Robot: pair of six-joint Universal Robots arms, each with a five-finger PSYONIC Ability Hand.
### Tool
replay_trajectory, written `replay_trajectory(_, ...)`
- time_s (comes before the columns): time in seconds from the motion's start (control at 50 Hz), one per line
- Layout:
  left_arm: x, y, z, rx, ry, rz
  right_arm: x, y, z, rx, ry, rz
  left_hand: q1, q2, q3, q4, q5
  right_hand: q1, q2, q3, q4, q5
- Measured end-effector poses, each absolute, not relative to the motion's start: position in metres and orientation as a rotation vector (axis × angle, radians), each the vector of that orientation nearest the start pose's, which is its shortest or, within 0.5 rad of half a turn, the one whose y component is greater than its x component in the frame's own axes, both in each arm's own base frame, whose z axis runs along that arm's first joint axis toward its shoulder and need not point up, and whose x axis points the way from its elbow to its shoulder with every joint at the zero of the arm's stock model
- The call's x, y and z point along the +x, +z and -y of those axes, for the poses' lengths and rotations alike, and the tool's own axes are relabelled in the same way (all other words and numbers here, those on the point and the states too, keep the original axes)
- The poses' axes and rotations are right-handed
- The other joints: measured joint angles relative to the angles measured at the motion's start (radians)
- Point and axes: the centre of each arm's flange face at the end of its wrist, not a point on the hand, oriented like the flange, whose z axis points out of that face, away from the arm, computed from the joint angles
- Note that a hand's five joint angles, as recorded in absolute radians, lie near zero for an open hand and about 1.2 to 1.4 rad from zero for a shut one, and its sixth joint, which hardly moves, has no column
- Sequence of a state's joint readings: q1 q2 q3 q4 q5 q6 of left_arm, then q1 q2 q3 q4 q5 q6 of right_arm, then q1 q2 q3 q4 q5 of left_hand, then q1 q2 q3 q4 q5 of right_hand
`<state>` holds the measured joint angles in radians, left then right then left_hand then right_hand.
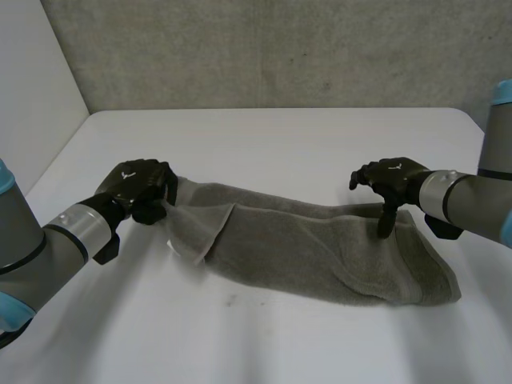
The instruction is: Fold the towel.
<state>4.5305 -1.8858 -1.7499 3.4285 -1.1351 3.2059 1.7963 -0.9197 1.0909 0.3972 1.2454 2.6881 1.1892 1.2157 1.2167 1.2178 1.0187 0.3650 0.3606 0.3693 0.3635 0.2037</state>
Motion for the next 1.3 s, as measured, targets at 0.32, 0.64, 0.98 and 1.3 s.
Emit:
replay_trajectory(0.32,-0.225,0.182,0.292,0.819,-2.195,-2.666,0.254,0.161,0.356,-1.072,-1.367,-2.416,0.000,0.000,0.000,0.000,0.000,0.317,0.312,0.315,0.318,0.307)
replay_trajectory(0.64,-0.225,0.184,0.292,0.820,-2.201,-2.660,0.248,0.190,0.330,-1.039,-1.409,-2.382,0.000,0.000,0.000,0.000,0.000,0.265,0.289,0.263,0.265,0.234)
replay_trajectory(0.98,-0.224,0.189,0.290,0.818,-2.217,-2.646,0.250,0.155,0.336,-1.049,-1.370,-2.415,0.000,0.000,0.000,0.000,0.000,0.224,0.240,0.220,0.230,0.192)
replay_trajectory(1.3,-0.224,0.189,0.290,0.817,-2.217,-2.646,0.254,0.154,0.343,-1.050,-1.423,-2.421,0.000,0.000,0.000,0.000,0.000,0.959,0.957,0.954,0.961,0.957)
